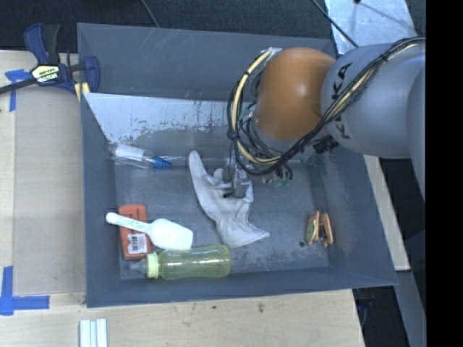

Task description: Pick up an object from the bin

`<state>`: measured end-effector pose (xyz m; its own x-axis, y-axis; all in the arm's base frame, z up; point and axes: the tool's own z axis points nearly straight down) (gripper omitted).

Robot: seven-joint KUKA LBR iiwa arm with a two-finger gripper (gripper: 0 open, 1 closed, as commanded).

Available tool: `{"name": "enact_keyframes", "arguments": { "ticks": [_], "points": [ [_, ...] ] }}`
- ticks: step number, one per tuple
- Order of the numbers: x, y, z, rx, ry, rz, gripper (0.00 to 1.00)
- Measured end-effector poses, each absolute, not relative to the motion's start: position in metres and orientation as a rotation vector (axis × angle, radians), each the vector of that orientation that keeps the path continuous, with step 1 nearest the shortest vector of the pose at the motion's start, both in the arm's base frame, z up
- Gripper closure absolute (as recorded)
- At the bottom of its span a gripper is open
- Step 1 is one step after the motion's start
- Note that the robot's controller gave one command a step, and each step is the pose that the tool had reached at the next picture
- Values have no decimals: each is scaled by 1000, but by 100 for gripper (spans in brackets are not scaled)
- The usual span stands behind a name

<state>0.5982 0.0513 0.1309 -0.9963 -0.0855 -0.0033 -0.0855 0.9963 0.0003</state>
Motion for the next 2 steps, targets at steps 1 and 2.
{"name": "enact_keyframes", "arguments": {
  "ticks": [1,2],
  "points": [
    [598,51,131,-134,3135,1,100],
    [580,34,251,-204,3132,1,100]
  ]
}}
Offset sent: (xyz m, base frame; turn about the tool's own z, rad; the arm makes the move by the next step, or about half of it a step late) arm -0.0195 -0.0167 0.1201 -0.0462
